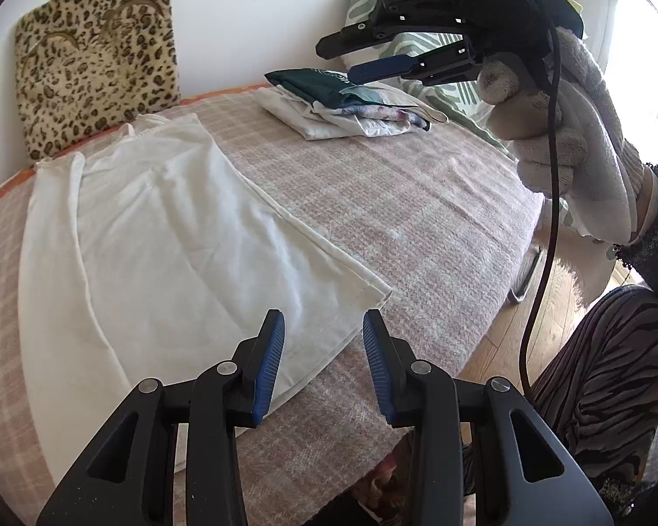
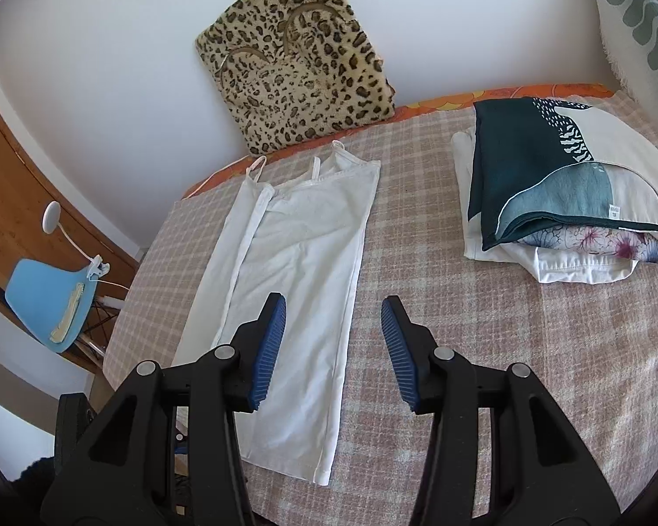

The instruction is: Fold small clothes

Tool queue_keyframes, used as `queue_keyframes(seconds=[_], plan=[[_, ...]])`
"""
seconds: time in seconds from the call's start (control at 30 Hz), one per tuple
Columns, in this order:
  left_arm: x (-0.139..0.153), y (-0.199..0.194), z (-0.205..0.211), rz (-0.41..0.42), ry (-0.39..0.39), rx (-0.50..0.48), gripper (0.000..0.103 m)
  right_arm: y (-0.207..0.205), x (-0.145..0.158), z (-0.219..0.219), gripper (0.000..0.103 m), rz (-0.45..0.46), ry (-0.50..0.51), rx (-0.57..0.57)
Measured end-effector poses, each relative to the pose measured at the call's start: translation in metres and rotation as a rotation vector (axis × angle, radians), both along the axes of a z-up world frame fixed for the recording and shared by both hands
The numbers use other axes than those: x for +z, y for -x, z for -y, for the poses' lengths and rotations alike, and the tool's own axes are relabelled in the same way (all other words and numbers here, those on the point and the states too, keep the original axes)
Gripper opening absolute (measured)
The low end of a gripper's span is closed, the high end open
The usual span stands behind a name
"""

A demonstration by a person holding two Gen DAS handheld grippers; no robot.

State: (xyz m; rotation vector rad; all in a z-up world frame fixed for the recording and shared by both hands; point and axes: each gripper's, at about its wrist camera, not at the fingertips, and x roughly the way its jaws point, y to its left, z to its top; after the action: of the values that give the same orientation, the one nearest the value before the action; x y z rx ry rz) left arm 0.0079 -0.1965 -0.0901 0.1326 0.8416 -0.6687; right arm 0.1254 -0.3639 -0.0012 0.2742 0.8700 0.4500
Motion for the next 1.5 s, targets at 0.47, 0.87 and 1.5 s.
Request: queue_keyframes(seconds=[0.47, 0.87, 1.5], plan=[[-0.021, -0.016, 0.043, -0.091, 0.022, 0.061, 0.047, -0.089, -0.019, -0.005, 0.048, -0.078, -0.025, 0.047], [-0.021, -0.012, 0.030, -0.089, 0.052, 0.058, 0.039, -0.144, -0.033, -0.031, 0.048, -0.096, 0.041, 0.191], [-0.029, -0.016, 0.049, 0.010, -0.032, 0.035, 0.035, -0.202, -0.022, -0.044, 0.049, -0.142, 0.079, 0.165]])
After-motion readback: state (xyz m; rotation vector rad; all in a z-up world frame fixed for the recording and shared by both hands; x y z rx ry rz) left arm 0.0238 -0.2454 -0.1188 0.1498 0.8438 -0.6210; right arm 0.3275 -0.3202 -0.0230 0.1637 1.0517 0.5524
